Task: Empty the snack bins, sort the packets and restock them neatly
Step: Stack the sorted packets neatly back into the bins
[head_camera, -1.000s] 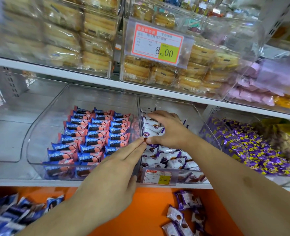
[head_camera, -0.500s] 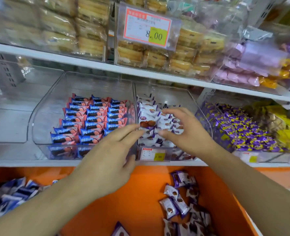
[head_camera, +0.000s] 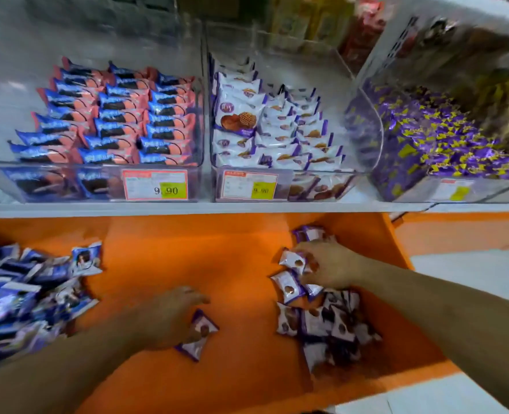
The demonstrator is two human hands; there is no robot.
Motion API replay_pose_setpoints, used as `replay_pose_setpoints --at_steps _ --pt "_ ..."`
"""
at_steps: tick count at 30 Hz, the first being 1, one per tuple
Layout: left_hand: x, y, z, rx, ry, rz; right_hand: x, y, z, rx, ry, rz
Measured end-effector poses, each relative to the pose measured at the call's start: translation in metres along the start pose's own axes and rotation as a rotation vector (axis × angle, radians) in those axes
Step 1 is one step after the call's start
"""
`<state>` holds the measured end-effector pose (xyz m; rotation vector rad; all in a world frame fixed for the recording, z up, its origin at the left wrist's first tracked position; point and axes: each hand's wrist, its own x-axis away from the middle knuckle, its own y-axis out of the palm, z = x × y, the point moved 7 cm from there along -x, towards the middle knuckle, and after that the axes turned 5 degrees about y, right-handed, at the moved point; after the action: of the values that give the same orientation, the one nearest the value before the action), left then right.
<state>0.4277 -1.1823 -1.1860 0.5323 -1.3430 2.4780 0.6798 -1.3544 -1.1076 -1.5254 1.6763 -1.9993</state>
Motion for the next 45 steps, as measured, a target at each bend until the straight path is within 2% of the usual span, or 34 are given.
replay_pose_setpoints --at_steps 5,7,11,15,20,23,25,28,31,34,37,42,45 --pt "-0.029 0.063 -0.037 0.124 -0.098 -0.146 -0.062 0.027 0.026 0.058 0.076 0.041" --pt "-0.037 0.07 -0.034 0.109 -0.068 -0.083 -0.083 0.044 0.028 0.078 0.082 0.028" --pt "-0.047 0.077 -0.037 0.161 -0.13 -0.018 -0.112 0.074 0.031 0.188 0.135 0.071" --pt "-0.04 0.056 -0.038 0.262 -0.201 0.095 -0.109 0.089 0.028 0.123 0.15 0.066" --pt "-0.021 0.023 -0.039 0.33 -0.264 0.152 -0.09 0.061 0.008 -0.124 0.088 0.071" --pt "-0.004 -0.009 -0.028 0.304 -0.265 0.168 -0.06 0.029 -0.025 -0.322 0.033 -0.022" --pt "0.009 -0.037 -0.014 0.402 -0.251 0.205 -0.031 0.011 -0.052 -0.44 0.004 -0.119" --pt "0.035 -0.087 0.017 0.584 -0.221 0.331 0.015 -0.018 -0.08 -0.7 -0.007 -0.147" --pt "0.063 -0.134 0.054 0.832 -0.187 0.433 0.06 -0.052 -0.1 -1.024 -0.076 -0.107" --pt "0.096 -0.176 0.089 0.943 -0.142 0.524 0.1 -0.087 -0.106 -1.25 -0.175 -0.049" --pt "0.129 -0.205 0.116 1.022 -0.099 0.629 0.134 -0.119 -0.115 -1.253 -0.249 0.043" --pt "0.162 -0.224 0.13 1.086 -0.064 0.859 0.164 -0.144 -0.125 -1.322 -0.238 0.284" --pt "0.165 -0.228 0.133 1.201 -0.051 0.912 0.171 -0.144 -0.138 -1.368 -0.22 0.363"
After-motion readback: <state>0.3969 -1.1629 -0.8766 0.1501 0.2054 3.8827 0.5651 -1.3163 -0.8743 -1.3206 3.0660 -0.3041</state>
